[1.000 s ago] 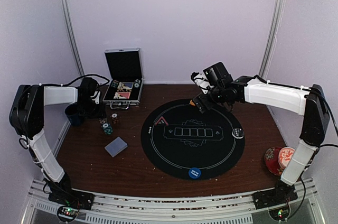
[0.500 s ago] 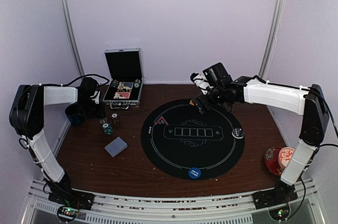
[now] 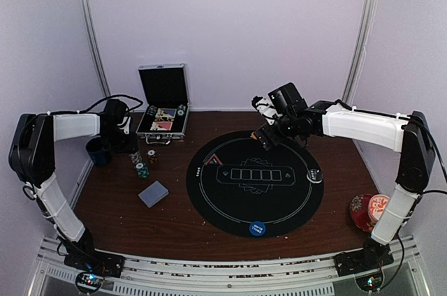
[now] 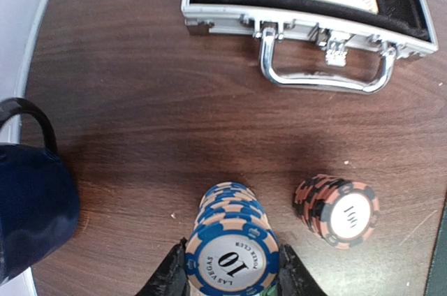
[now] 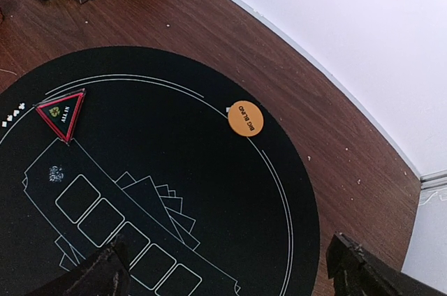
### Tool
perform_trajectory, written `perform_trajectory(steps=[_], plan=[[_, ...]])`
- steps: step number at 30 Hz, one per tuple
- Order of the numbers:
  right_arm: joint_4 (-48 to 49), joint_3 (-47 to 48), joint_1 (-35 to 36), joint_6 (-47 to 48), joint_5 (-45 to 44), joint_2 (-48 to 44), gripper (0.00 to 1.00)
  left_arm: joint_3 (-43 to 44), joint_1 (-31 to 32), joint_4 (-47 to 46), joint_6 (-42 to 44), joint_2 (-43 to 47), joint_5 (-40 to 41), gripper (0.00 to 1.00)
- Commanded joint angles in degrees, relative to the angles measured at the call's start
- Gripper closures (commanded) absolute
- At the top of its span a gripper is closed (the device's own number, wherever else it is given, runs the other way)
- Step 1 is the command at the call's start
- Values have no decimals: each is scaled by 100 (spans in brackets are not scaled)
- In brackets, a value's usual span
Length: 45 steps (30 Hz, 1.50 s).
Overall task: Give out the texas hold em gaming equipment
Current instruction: Pick up the pile of poker chips from the pile of poker chips, then place the poker chips pile at the small blind area.
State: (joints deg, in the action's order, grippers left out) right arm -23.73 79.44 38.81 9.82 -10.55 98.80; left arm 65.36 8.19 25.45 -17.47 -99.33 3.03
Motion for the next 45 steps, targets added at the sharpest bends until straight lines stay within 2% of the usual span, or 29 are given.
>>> perform_trajectory(steps=[1,5,10,20,24,32,38,45], plan=[[52,-15,-14,-82,-54,17,0,84,-45,-137,16,406,-50,65],[54,-7,-19,-83,-86,-25,0,52,-3,-136,1,754,-272,65],[61,-1,-70,-77,-112,-95,0,41,557,-81,16,1193,-212,65],[51,10,-531,-101,-25,-197,0,193,2664,250,-233,1030,378,65],[56,10,-727,-115,49,-265,0,335,3617,216,-542,678,651,65],[65,10,-917,-118,57,-274,0,648,5143,-229,-1002,-448,670,65],[83,9,-981,-114,47,-299,0,1027,5827,-354,-1174,-1096,578,65],[87,2,-980,-120,67,-330,0,1185,6152,-443,-1271,-1425,359,65]])
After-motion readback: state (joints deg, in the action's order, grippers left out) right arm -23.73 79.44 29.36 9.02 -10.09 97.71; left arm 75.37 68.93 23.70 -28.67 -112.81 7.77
